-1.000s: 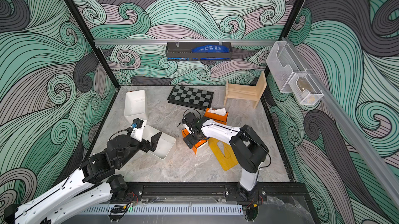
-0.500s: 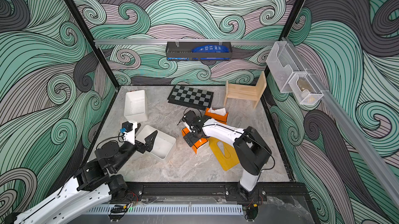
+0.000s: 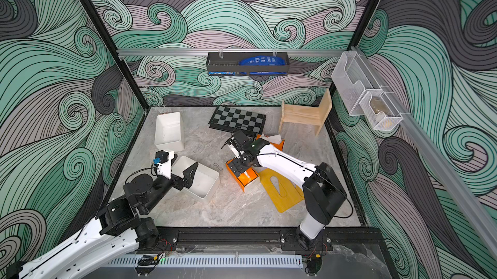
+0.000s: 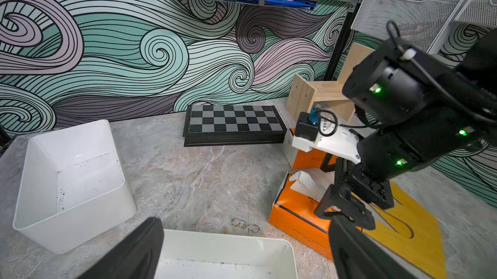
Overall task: Put the tissue paper into the tissue box
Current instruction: Pick up the paper towel from the center of the board.
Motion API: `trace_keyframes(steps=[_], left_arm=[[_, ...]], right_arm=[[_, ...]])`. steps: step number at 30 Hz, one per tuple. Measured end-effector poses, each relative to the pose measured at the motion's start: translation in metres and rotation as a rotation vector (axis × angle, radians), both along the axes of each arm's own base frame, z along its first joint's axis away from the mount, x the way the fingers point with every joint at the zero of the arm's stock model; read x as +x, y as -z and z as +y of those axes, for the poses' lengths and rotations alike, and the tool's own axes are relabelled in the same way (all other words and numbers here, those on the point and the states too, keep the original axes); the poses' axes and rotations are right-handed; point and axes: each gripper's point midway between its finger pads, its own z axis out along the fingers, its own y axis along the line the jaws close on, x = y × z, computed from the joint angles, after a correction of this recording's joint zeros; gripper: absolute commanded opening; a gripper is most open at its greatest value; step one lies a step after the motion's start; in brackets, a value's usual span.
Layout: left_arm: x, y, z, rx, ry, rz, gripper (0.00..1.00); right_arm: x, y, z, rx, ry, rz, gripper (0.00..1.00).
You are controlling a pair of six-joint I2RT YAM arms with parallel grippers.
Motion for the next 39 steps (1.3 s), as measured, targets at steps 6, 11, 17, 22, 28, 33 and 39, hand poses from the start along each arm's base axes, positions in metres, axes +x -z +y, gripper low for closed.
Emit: trace_keyframes(steps=[6, 11, 17, 22, 28, 33, 39], left_arm=[[0.001, 0.002, 0.000, -0.010, -0.009, 0.010, 0.99], [0.002, 0.002, 0.000, -0.015, -0.012, 0.014, 0.99], [0.002, 0.002, 0.000, -0.017, -0.013, 0.015, 0.99], [0.002, 0.002, 0.000, -0.017, -0.013, 0.015, 0.99], [0.001, 0.003, 0.000, -0.018, -0.013, 0.016, 0.99], [0.001, 0.002, 0.001, -0.020, -0.014, 0.016, 0.99], [0.001, 0.002, 0.001, -0.022, -0.014, 0.014, 0.99]], right_arm=[[-0.002, 0.014, -0.003, -0.019, 0.012, 0.048, 1.00], [-0.007, 0.016, 0.000, 0.005, 0.012, 0.075, 1.00], [-0.012, 0.019, 0.002, 0.021, 0.014, 0.103, 1.00], [-0.015, 0.023, 0.004, 0.024, 0.010, 0.119, 1.00], [-0.020, 0.041, 0.004, -0.018, 0.006, 0.154, 1.00], [-0.022, 0.047, 0.003, -0.036, 0.004, 0.161, 1.00], [-0.023, 0.048, 0.003, -0.059, -0.003, 0.147, 1.00]])
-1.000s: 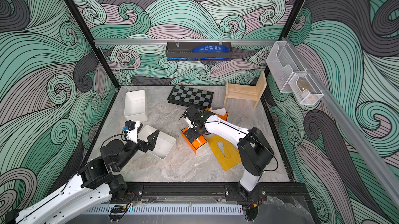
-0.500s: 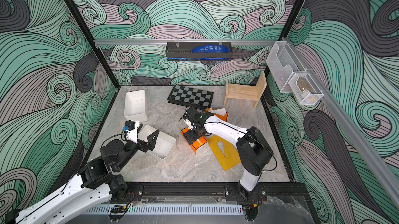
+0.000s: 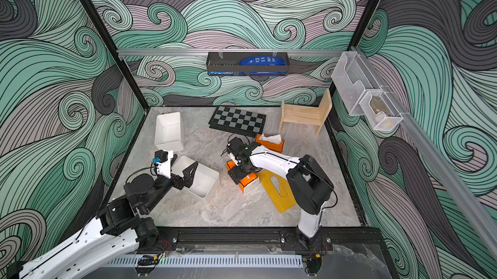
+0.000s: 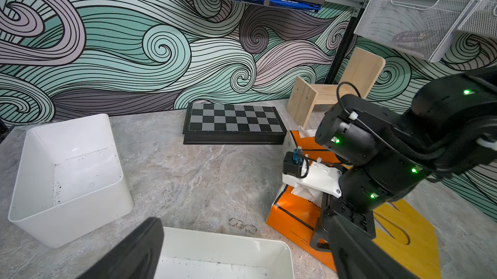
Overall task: Put the tissue paper into the tissue box
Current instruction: Pick up the paper towel from the center of the board.
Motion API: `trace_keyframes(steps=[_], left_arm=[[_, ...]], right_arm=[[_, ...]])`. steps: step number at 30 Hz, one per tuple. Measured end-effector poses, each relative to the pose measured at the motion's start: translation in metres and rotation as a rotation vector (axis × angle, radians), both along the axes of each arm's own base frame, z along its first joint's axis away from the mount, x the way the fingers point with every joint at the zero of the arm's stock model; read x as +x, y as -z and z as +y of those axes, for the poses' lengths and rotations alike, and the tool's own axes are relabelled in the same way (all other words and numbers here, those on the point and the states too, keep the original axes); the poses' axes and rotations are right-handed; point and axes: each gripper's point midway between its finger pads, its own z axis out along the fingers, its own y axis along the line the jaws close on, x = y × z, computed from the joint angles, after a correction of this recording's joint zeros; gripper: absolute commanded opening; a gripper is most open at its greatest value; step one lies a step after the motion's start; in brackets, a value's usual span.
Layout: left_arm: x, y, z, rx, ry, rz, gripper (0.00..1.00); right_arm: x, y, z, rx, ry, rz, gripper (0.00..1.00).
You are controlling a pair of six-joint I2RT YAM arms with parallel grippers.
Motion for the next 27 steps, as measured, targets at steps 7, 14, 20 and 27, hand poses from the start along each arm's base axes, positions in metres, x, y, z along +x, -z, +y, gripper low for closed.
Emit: trace_keyframes(steps=[7, 14, 20, 27], left_arm=[[0.000, 0.000, 0.000, 0.000, 0.000, 0.000, 0.99], [0.000, 0.000, 0.000, 0.001, 0.000, 0.001, 0.99], [0.000, 0.001, 0.000, 0.002, 0.001, 0.002, 0.99], [0.000, 0.001, -0.001, 0.002, 0.002, 0.002, 0.99]], right_arm=[[0.005, -0.014, -0.006, -0.016, 0.006, -0.056, 1.00], [0.007, -0.030, -0.010, -0.019, 0.011, -0.094, 1.00], [0.004, -0.019, -0.011, -0.037, 0.007, -0.062, 1.00], [0.002, -0.009, -0.012, -0.060, 0.005, -0.038, 1.00]])
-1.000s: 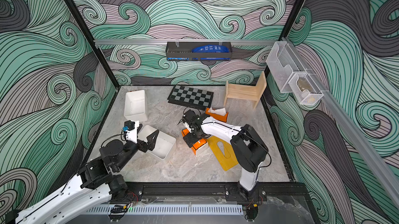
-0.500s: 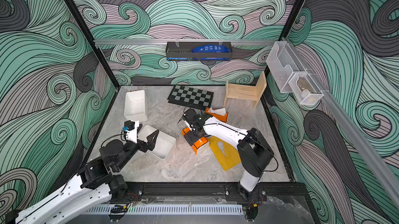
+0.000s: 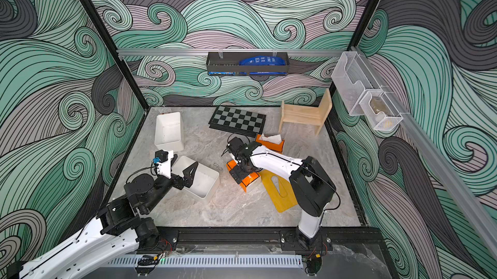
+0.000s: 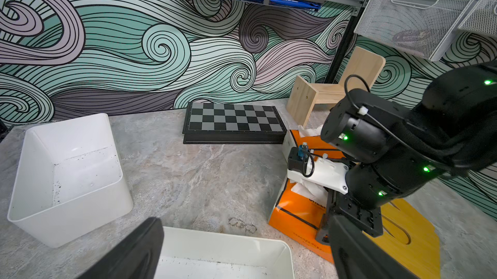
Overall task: Put the tissue paper into the tissue box
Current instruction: Pick up the paper towel from the center of the board.
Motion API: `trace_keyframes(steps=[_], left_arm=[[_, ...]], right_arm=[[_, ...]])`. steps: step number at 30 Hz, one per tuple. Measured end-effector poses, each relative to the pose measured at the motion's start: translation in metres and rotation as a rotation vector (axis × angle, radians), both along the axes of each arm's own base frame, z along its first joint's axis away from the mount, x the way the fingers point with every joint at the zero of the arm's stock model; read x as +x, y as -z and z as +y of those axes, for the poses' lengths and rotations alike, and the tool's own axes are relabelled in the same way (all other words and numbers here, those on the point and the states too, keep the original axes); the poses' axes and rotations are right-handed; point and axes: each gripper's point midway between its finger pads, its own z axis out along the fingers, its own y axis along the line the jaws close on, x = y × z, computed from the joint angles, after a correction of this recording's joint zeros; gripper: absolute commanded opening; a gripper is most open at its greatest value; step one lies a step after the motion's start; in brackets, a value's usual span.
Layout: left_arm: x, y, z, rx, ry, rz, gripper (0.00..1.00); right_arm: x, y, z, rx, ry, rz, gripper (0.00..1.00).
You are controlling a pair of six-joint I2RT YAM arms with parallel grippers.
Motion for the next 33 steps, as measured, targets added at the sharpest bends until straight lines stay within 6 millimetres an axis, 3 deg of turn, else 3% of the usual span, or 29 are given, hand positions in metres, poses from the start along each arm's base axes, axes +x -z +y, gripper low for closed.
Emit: trace_keyframes(steps=[8, 18, 33], left_arm=[[0.000, 0.000, 0.000, 0.000, 0.001, 0.000, 0.99], [0.000, 0.000, 0.000, 0.000, 0.002, 0.000, 0.99], [0.000, 0.000, 0.000, -0.001, 0.002, 0.000, 0.99]], right_arm=[[-0.001, 0.008, -0.002, -0.018, 0.001, 0.016, 1.00], [-0.007, 0.031, -0.003, -0.051, -0.001, 0.082, 1.00], [-0.011, 0.036, -0.001, -0.044, -0.007, 0.107, 1.00]])
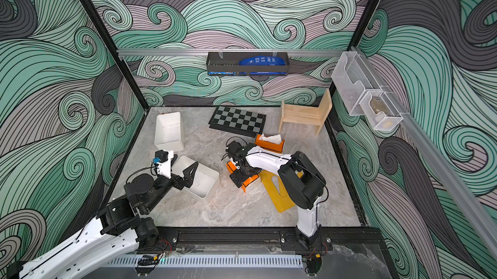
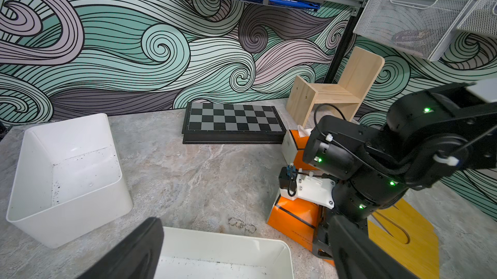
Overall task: Put the tissue paper into the tissue box
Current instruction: Pick up the paper towel from the center of the board, then place the paper towel in the tissue box.
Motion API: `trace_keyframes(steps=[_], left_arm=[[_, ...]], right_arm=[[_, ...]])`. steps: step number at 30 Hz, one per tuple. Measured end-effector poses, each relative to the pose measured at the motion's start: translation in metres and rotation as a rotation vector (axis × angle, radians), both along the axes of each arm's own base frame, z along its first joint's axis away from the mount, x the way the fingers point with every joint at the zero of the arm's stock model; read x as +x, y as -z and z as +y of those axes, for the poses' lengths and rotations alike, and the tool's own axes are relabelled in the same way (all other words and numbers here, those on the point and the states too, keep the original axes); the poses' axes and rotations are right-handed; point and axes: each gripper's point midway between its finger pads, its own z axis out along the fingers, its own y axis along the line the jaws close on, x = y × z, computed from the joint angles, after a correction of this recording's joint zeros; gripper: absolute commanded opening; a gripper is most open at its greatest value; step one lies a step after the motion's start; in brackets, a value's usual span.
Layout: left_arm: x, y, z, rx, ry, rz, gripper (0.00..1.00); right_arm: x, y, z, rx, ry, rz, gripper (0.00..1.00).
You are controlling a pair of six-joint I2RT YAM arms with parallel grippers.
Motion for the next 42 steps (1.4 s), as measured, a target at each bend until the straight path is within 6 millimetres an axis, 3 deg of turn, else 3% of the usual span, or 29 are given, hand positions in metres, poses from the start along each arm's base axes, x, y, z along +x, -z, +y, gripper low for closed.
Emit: trace_keyframes(steps=[6, 13, 17, 22, 31, 34, 39, 42], left_arm=[[0.000, 0.000, 0.000, -0.001, 0.000, 0.000, 0.99], [0.000, 0.000, 0.000, -0.001, 0.000, -0.001, 0.99], [0.000, 0.000, 0.000, -0.001, 0.000, -0.001, 0.99], [0.000, -0.001, 0.000, -0.002, 0.000, -0.002, 0.99], [-0.007, -0.016, 0.010, -0.052, -0.006, -0.049, 0.99], [-0.013, -0.027, 0.018, -0.091, -0.010, -0.087, 0.99], [-0.022, -0.039, 0.031, -0.159, -0.023, -0.146, 0.99], [-0.025, -0.046, 0.037, -0.187, -0.030, -0.169, 0.99]], right_arm=[[0.000, 0.000, 0.000, 0.001, -0.001, 0.001, 0.87], [0.000, -0.002, 0.001, 0.005, 0.000, -0.001, 0.80], [0.002, -0.014, 0.003, 0.029, 0.004, -0.025, 0.77], [0.012, -0.056, 0.012, 0.111, 0.007, -0.115, 0.77], [0.031, -0.156, 0.046, 0.328, -0.011, -0.301, 0.74], [0.027, -0.182, 0.068, 0.393, -0.051, -0.332, 0.74], [0.009, -0.217, 0.121, 0.502, -0.162, -0.346, 0.74], [-0.006, -0.223, 0.155, 0.541, -0.237, -0.331, 0.75]])
